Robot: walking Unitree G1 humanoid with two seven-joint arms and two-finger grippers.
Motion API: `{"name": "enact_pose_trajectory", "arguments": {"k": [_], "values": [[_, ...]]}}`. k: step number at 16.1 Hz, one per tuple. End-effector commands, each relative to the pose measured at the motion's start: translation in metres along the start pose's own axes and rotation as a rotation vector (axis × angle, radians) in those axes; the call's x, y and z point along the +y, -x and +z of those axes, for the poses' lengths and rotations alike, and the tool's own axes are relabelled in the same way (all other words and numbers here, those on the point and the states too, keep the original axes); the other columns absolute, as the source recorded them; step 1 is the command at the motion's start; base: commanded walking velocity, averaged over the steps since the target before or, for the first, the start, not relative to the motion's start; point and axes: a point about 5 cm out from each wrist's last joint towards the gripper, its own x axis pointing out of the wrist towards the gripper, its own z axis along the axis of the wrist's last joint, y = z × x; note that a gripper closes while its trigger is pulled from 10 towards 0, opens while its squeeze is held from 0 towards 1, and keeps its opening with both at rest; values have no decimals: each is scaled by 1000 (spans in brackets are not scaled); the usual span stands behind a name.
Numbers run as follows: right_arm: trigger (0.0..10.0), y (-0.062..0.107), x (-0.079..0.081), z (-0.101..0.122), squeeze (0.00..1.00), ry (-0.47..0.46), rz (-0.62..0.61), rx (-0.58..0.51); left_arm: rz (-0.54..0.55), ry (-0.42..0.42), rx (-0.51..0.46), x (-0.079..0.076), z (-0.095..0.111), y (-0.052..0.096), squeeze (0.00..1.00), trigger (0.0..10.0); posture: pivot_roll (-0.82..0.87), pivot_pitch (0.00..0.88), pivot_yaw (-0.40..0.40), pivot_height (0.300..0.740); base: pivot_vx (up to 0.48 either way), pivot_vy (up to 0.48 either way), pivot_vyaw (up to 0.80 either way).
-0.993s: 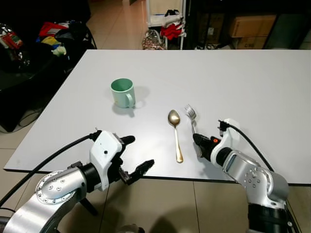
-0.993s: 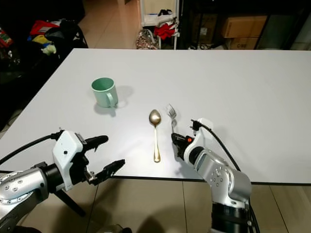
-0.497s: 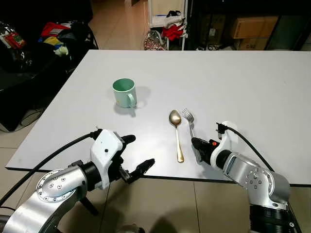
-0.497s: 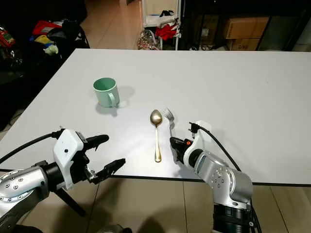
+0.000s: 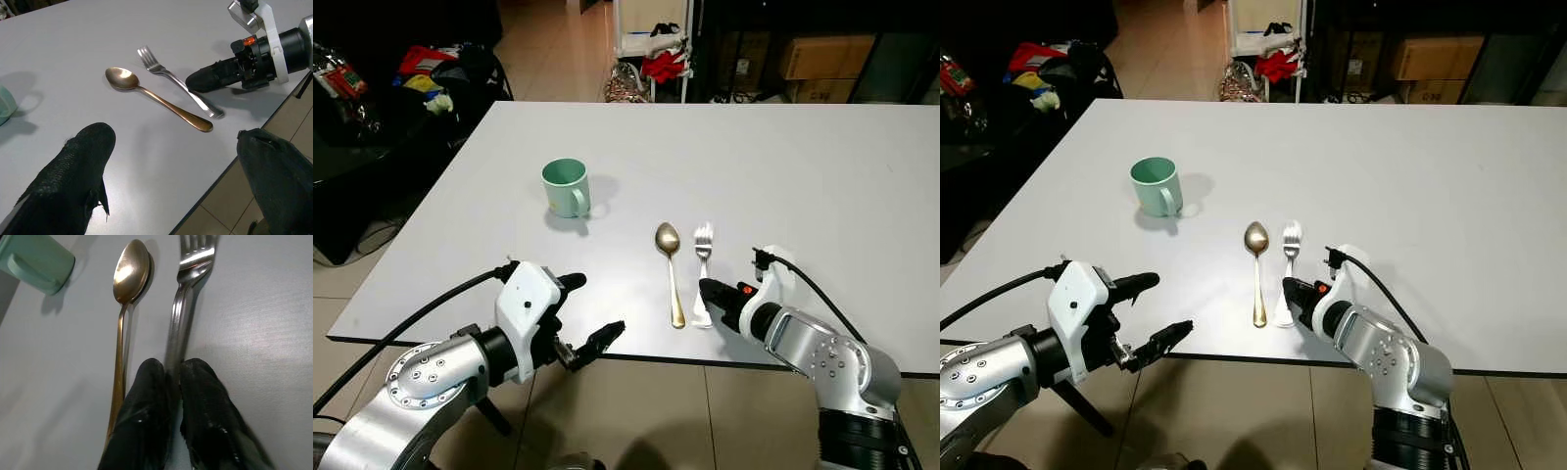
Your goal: Setting the table
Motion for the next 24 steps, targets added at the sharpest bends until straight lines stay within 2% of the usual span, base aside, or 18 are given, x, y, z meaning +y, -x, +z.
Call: {"name": "enact_pose_trajectory", "arguments": {"k": [1,5,7,9,10,11,13,14,15,16,18,21,22,23,24], "values": [[10000,1,-7,-2,1000,-18,-39,18,9,-4,2,3,2,1,0,10000,100,0,70,740,0,0,0],[10000,7,-8,2,1000,-11,-40,-2,8,-6,-5,2,3,1,0,10000,101,0,73,740,0,0,0],[10000,18,-7,7,1000,55,-31,-22,16,-1,-15,2,4,3,0,10000,102,0,75,740,0,0,0],[10000,31,-2,14,1000,242,-1,-53,30,-1,-15,4,4,4,0,10000,96,0,82,740,0,0,0],[10000,34,7,24,1000,375,34,-91,53,-9,-23,9,5,3,0,10000,89,0,85,740,0,0,0],[10000,34,14,30,1000,463,44,-106,58,-9,-27,10,5,2,0,10000,86,0,85,740,0,0,0],[10000,25,26,34,1000,737,9,-65,51,-10,-26,10,5,0,0,10000,80,0,87,740,0,0,0],[10000,21,28,33,1000,848,-9,-40,50,-9,-26,10,5,0,0,10000,80,0,87,740,0,0,0],[10000,8,35,31,1000,935,-17,-22,53,-9,-25,10,3,0,0,10000,89,0,77,740,0,0,0],[10000,4,36,31,1000,922,-15,-27,55,-10,-24,10,3,0,0,10000,97,0,73,740,0,0,0],[10000,-8,38,34,1000,998,-41,-16,57,-9,-23,9,4,2,0,10000,108,0,71,740,0,0,0],[10000,-11,35,24,1000,1059,-34,83,45,-1,-9,6,2,6,0,10000,118,0,69,740,0,0,0],[10000,-11,34,22,961,1062,-30,96,43,0,-6,6,1,7,0,10000,118,0,70,740,0,0,0],[10000,-10,35,20,714,1057,-12,101,42,0,-5,6,1,7,0,10000,118,0,71,740,0,0,0],[10000,-10,37,17,294,1036,21,102,41,0,-3,5,1,8,0,10000,118,0,75,740,0,0,0]]}}
